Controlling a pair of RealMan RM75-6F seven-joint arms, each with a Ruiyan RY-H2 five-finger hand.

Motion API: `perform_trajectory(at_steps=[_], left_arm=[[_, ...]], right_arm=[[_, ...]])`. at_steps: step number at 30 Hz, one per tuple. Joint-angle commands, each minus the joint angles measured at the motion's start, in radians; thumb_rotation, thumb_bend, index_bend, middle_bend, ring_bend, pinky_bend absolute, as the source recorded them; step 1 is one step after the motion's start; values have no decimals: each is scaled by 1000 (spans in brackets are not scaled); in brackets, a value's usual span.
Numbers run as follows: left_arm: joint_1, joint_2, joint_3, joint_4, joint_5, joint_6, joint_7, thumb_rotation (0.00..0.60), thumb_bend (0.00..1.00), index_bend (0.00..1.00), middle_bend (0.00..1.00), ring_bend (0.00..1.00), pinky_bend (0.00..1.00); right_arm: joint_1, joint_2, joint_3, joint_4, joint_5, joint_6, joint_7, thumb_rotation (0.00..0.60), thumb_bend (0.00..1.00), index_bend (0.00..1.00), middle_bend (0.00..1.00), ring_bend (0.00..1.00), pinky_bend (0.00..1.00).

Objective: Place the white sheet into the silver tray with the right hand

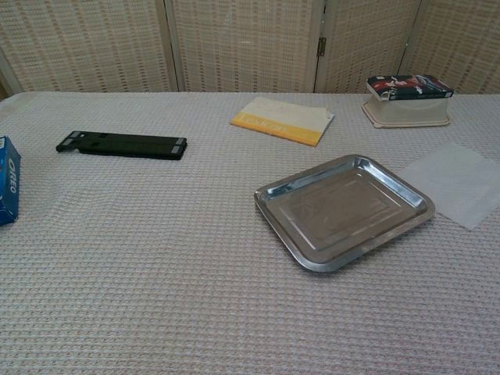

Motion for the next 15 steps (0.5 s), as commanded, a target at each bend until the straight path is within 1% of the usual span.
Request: perform_trajectory(at_steps=[1,5,9,15], left_arm=[[2,-2,-2,-2,-8,0,7,600,428,0,0,0,0],[-1,-6,0,2,-1,2,0,600,428,0,0,0,0],[-7,2,-8,9,-21,-15,-27,600,429,0,0,0,0],[1,13,-15,12,-24,10,-61,600,429,0,0,0,0]], right_arm=[[8,-13,18,31,11,-3,-19,600,448,0,0,0,0],[23,-22,23,48,35,-50,-31,600,448,0,0,0,0],[34,-38,40,69,80,-87,-71,600,447,0,0,0,0],[100,-93,62,160,119,-200,-119,600,448,5,0,0,0]])
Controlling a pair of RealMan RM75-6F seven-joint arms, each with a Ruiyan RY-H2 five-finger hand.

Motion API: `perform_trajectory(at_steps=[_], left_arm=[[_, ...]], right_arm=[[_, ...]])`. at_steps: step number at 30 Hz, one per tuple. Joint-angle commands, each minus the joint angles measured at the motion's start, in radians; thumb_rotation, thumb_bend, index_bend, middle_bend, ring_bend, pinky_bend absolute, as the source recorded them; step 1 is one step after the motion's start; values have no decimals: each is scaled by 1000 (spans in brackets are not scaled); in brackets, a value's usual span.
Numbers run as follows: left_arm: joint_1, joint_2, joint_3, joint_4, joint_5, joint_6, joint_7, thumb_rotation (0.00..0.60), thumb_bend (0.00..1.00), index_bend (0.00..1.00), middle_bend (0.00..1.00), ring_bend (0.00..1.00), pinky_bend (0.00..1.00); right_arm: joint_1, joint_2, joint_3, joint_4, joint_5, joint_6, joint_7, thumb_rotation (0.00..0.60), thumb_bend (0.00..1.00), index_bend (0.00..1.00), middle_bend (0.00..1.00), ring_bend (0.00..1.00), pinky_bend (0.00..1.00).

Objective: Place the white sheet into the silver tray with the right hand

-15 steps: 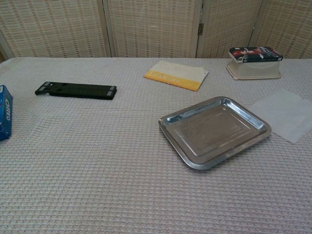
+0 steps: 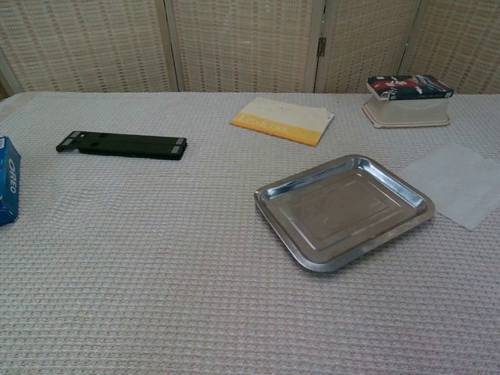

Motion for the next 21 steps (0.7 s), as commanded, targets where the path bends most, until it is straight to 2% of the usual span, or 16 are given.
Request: perform_trajectory(at_steps=[1,11,19,21], left_arm=[[6,11,-1,-4,-2,11,-18,600,429,0,0,0,0],[15,21,0,-16,-12,16,-10,600,429,0,0,0,0],[5,15,-8,-10,-47,-19,5,600,429,0,0,0,0],[3,16,-9,-10,-56,-28,7,600,429,0,0,0,0]], right_arm=[[53,-40,14,63,26,-86,-27,600,448,15,0,0,0],[177,-113,34,248,88,-313,-9,600,448,93,0,0,0],[290,-220,29,494,76,-477,80,600,448,136,0,0,0],[310,-249,25,546,63,-489,92,600,448,136,0,0,0]])
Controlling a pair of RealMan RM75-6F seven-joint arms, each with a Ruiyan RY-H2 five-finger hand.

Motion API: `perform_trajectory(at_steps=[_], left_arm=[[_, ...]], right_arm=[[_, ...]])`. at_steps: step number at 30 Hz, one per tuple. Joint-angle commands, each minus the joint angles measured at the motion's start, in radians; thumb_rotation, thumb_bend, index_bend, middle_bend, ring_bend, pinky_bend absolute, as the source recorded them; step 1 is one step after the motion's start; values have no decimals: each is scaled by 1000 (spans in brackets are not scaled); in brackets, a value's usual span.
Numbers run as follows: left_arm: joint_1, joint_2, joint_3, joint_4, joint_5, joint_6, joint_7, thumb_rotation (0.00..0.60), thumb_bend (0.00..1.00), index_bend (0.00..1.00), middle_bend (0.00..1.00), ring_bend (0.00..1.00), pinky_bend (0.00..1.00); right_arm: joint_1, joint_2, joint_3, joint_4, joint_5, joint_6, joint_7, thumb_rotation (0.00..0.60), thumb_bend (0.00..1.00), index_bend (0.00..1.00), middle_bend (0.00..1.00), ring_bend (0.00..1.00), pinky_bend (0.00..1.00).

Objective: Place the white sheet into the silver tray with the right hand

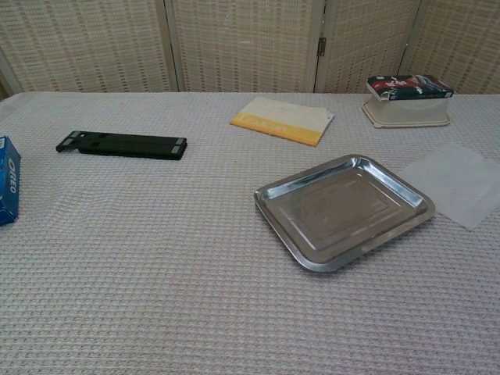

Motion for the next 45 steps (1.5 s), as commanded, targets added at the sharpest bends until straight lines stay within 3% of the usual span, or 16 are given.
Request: perform_trajectory(at_steps=[1,10,18,26,35,45], left_arm=[[-4,3,-2,-1,-15,-17,5,600,428,0,0,0,0],[-7,10,-6,-10,-41,-37,17,600,429,0,0,0,0],[-4,16,-12,-16,-62,-41,19,600,428,0,0,0,0],[-1,17,-14,-15,-62,-35,16,600,428,0,0,0,0],[-1,17,-14,-8,-58,-33,7,600,429,0,0,0,0],[2,14,-10,-5,-37,-17,5,600,429,0,0,0,0]], right_arm=[[60,-75,-10,122,-24,-52,55,600,448,136,0,0,0],[118,-199,-42,321,-86,-67,162,600,447,146,0,0,0],[143,-240,-53,385,-102,-75,186,600,447,182,0,0,0],[162,-284,-49,442,-97,-80,176,600,448,352,0,0,0],[138,-300,-49,467,-112,23,246,600,448,644,43,0,0],[124,-305,-45,492,-110,64,293,600,448,749,131,0,0]])
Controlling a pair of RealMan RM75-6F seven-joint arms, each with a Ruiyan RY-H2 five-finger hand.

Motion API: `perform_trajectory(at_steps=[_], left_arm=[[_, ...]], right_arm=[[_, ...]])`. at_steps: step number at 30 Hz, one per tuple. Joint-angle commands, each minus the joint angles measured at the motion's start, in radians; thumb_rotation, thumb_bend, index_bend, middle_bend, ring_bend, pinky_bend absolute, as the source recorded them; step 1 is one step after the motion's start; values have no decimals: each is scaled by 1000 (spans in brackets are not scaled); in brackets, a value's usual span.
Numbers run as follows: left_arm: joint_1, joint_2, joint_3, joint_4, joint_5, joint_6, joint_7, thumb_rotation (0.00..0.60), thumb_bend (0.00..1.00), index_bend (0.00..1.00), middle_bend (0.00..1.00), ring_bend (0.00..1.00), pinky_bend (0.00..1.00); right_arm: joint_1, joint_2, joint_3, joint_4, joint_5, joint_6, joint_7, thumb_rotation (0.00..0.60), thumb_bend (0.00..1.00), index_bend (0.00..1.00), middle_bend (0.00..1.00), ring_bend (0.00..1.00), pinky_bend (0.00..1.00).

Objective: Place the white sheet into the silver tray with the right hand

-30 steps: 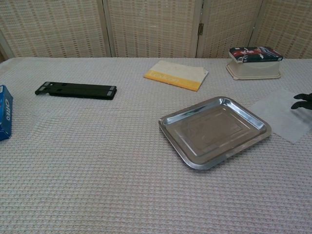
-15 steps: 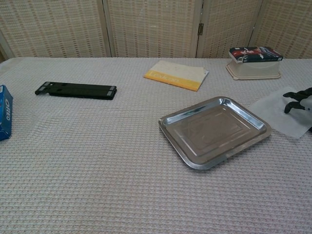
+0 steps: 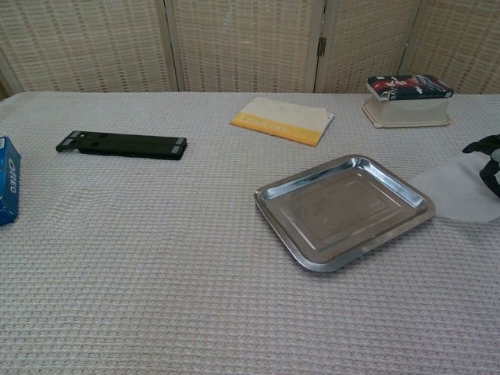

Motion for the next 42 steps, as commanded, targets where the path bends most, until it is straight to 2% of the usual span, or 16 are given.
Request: perform_trajectory(at_steps=[1,10,15,25,32,37,42], left_arm=[[1,0,1,1,5,4,-3,600,429,0,0,0,0],[4,0,2,4,16,15,-13,600,429,0,0,0,0],[6,1,3,1,21,21,-13,600,429,0,0,0,0],[11,6,5,-6,28,30,-17,600,429,0,0,0,0],[14,15,2,-8,25,35,-37,600,429,0,0,0,0],[15,18,4,-10,30,37,-41,600,429,0,0,0,0],[15,23,14,-12,51,38,-49,600,429,0,0,0,0]], right_arm=[[-4,4,5,-5,1,22,11,600,448,750,133,0,0],[-13,28,60,-60,22,156,59,600,448,753,149,1,0],[-16,-19,103,-22,14,339,106,600,448,756,154,9,0],[35,-125,138,31,-5,495,227,600,448,756,155,14,0],[53,-159,132,43,-18,520,257,600,448,756,156,20,0],[49,-194,99,61,-32,477,263,600,448,756,156,20,0],[37,-273,73,104,-32,417,280,600,448,756,161,18,0]])
